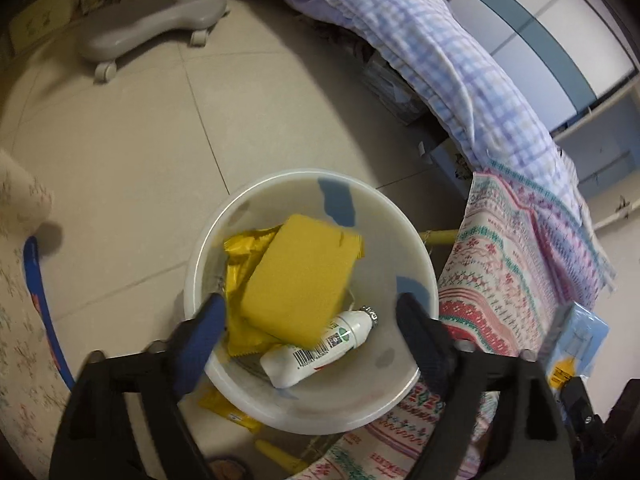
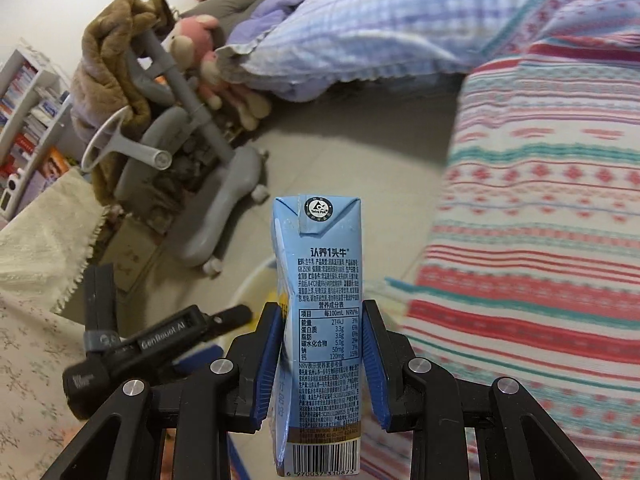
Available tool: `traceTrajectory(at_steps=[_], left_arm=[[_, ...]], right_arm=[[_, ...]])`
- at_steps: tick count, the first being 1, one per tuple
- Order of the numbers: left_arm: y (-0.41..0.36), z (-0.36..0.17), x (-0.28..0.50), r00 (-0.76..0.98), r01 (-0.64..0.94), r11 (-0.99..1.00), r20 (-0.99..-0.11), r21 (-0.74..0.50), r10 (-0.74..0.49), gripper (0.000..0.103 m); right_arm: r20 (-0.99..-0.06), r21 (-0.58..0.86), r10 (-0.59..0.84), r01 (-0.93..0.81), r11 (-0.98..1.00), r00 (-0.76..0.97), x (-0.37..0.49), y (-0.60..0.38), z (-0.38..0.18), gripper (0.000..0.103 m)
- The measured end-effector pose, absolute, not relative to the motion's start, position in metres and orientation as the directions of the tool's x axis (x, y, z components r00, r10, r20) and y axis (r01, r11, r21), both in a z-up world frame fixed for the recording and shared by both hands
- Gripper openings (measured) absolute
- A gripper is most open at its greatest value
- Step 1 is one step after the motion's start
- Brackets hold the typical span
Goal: Collect trash
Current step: 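Open left gripper to drop sponge while right gripper drops milk carton into wastebasket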
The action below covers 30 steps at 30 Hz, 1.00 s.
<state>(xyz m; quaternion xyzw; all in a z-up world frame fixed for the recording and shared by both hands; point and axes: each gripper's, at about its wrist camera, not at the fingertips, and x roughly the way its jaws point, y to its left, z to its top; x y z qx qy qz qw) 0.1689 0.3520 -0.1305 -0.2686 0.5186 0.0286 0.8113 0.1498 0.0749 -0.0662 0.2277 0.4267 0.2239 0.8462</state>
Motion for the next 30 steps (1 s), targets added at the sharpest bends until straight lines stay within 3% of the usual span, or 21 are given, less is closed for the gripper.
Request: traceTrajectory(at_steps=[14,15,19,30], left_arm=[[0.389,-0.108,0.158,0.508,-0.406,0.741,-0.806,-0.534,-0.303,0.089],[0.391,-0.107,0.159,0.510,-0.406,0.739,-0.804,-0.538,-0.305,0.089],[0.394,-0.105,0.158,0.509,-0.405,0.752,-0.812,-0.520,-0.287,0.089],[0.373,-0.080,0.147,0.506,-0.312,0.860,-0.837,-0.404,-0.210,0.089]], right_arm=[[-0.639,0.665,0.611,-0.064,0.744,0.467,0.193,0.135,-0.103,0.037],[-0.666,0.648,0.599,-0.053,0.760,0.445,0.199,0.142,-0.111,0.045],[-0.715,0.602,0.563,-0.044,0.797,0.415,0.200,0.142,-0.124,0.048],[-0.713,0.539,0.553,-0.167,0.825,0.430,0.157,0.100,-0.100,0.048]])
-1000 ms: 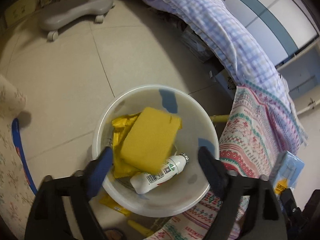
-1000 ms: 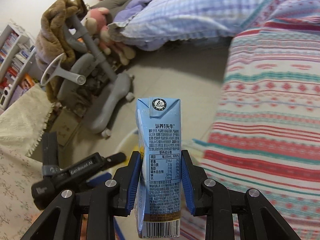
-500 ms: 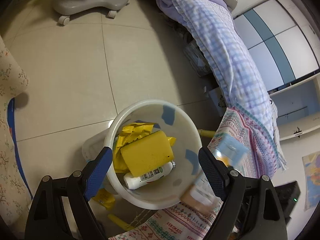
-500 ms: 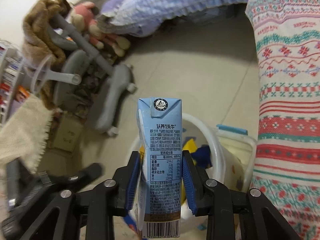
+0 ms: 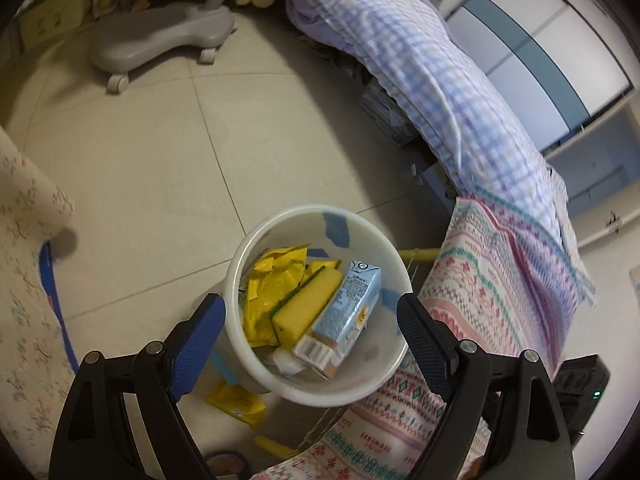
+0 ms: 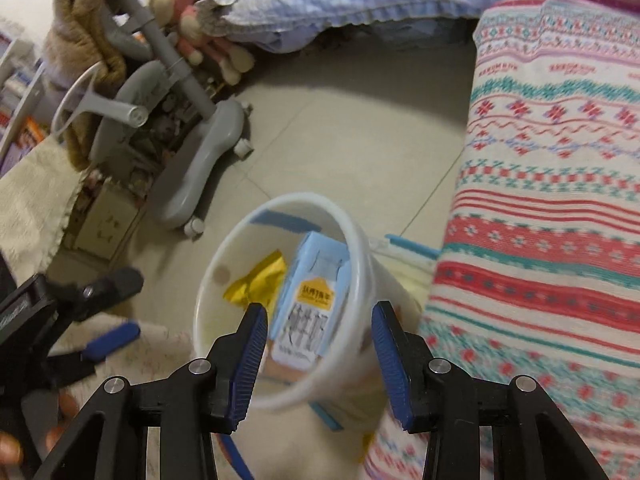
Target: Collect trash
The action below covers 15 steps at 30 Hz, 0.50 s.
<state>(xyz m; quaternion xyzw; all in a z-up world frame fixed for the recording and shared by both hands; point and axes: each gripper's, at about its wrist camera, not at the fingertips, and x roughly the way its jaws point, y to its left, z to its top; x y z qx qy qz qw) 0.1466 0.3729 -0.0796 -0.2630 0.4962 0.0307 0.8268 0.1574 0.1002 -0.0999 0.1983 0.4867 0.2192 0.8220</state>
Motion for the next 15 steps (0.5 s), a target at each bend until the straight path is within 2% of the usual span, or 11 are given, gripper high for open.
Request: traceTrajectory(at_steps=[8,12,15], left_arm=[[0.335,-0.053,0.101,0.514,-0.221,0.947,-0.853,-0.233,-0.090,0.090],[0.306,-0.030,0.061,0.571,-0.209,0.970,-0.821,-0.122,0.020,0.090],[0.285,-0.018,0.017,0.602,-0.208,0.974,-0.797,-0.089,0.055,0.090]], right_arm=[[-0.685,0.513,0.610,-0.332,0.792,0.399,0.101,0.083,-0.062,0.049],[-0.693,0.454,0.621,-0.447,0.771,0.366,0.070,0.085,-0.039,0.056],[-0.703,0.396,0.611,-0.514,0.761,0.363,0.044,0.080,-0.025,0.061]])
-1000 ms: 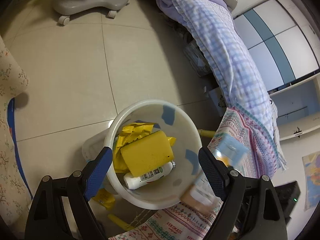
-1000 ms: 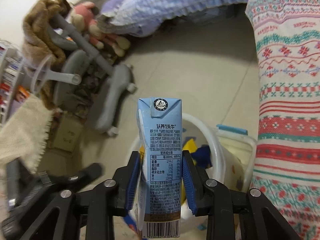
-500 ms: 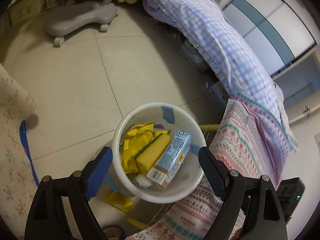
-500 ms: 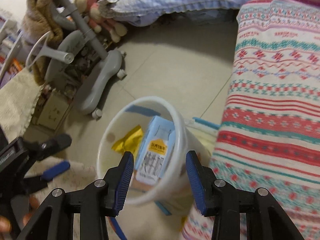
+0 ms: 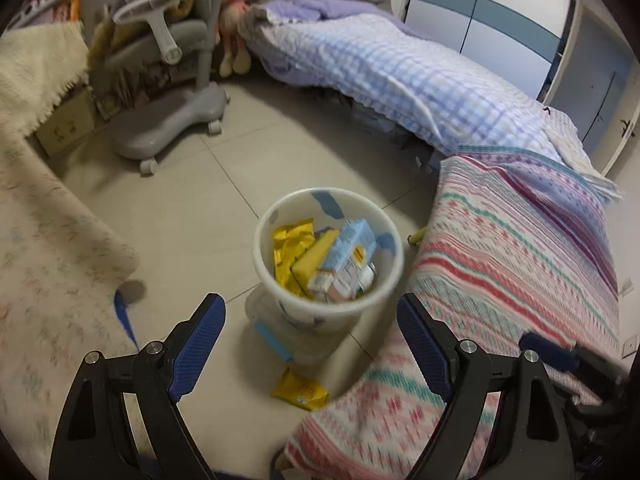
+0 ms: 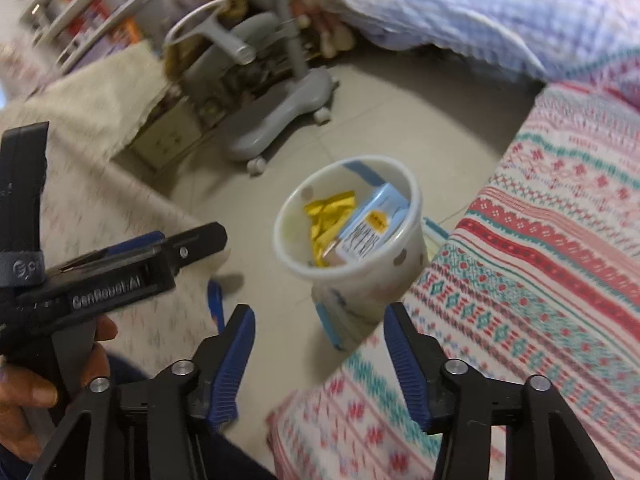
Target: Collect trash
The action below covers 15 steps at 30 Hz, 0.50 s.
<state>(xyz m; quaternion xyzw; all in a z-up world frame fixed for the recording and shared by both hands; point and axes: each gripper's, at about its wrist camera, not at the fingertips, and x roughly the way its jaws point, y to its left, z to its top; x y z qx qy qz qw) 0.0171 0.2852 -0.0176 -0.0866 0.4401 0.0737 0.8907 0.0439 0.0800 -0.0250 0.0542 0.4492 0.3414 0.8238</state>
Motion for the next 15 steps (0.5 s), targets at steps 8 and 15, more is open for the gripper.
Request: traceTrajectory(at_steps=[8,15], left_arm=[[0.227,0.013,-0.062,0.656,-0.209,0.976,-0.733,0.055,0.182,0.090],[0.189,0.026,-0.092,0.668,-0.187,0.979,-0.721,0.075,0.183,0.090]], right_arm=[[-0.722,0.257,0.547,-0.569,0.781,0.424,-0.020,0.047,-0.011,0.075],[-0.661,0.233,0.523,-0.515,0.825,0.538,-0.052,0.009,0.003,0.092]])
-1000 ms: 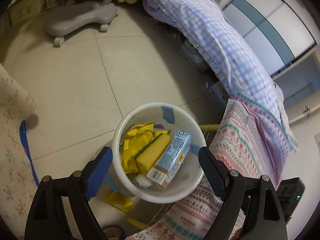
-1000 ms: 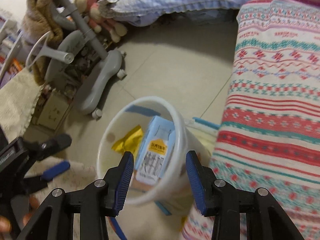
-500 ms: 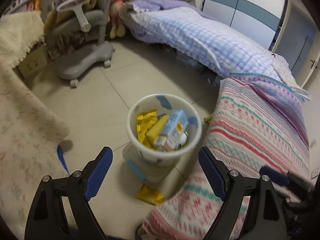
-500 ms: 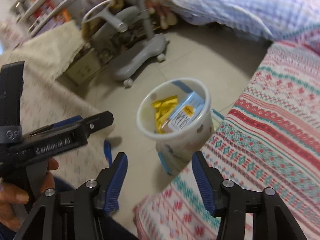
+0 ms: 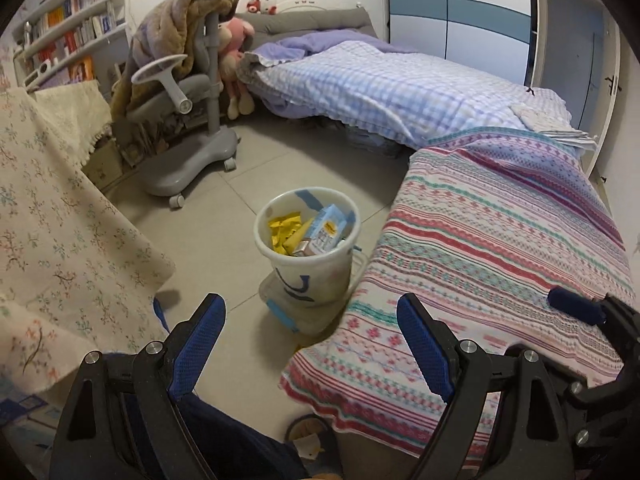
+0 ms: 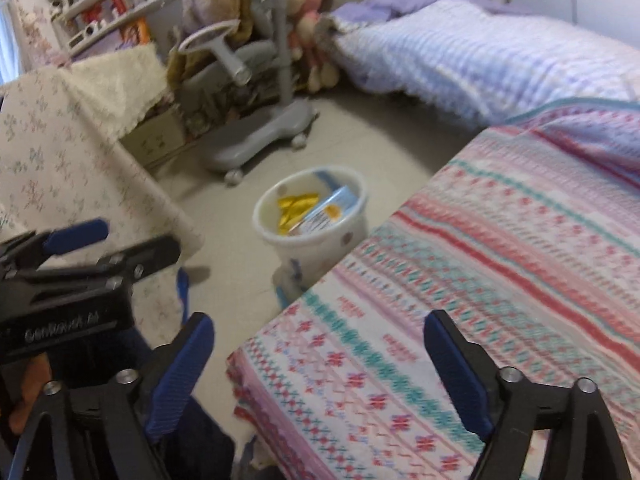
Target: Collect trash
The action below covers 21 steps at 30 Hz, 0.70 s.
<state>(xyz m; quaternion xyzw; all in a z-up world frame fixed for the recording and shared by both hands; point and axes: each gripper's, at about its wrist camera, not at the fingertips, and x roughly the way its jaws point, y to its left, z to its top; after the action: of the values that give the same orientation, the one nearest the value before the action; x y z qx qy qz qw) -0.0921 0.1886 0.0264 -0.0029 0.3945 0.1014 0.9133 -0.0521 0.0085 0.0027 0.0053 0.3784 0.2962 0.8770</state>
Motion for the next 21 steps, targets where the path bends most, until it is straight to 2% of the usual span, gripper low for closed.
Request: traceTrajectory(at_steps=[4,21], left_arm=[[0.173,0.029,-0.096,0.671,-0.176,0.980,-0.716,0.096,0.191,0.090],[0.144,0.033,-0.095,0.667,-0.175,0.976,-0.713,0.130,0.215,0.090]], right_arm=[[-0.629,0.238,0.525,-0.500,0.833,0.574,-0.054,-0.005,0.009,0.096],[-0.602,0.253,0.530,-0.486,0.836,0.598,-0.058,-0.034,0.001,0.098]])
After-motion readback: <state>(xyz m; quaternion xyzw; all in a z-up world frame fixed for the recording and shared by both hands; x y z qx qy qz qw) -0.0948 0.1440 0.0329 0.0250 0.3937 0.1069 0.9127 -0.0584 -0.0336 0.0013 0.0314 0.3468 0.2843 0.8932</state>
